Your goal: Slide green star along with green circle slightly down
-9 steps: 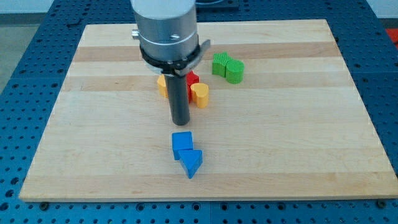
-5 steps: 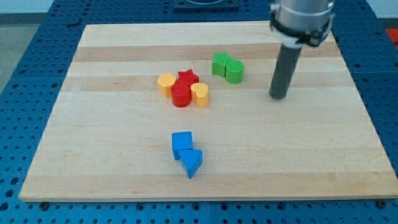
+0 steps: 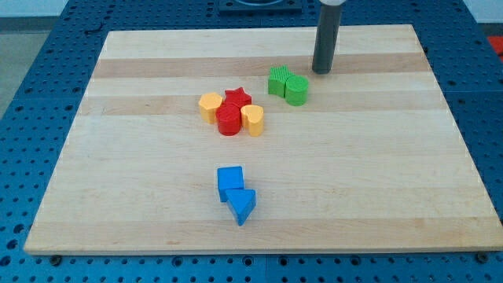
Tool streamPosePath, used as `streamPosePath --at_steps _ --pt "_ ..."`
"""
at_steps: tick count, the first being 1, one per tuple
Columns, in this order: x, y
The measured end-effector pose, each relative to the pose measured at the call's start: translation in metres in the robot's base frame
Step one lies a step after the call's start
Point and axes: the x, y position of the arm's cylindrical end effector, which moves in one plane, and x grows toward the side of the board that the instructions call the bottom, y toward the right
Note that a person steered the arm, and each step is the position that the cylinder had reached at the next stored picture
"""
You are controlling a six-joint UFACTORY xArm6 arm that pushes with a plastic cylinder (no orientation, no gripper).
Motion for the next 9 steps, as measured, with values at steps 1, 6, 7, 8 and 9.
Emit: streamPosePath --at_steps 1,6,7,8,9 --pt "0.006 -0.02" --pt "-0.009 -0.136" --pt "-0.009 -0.086" --pt "0.013 -0.051" --pt "0.054 -0.024"
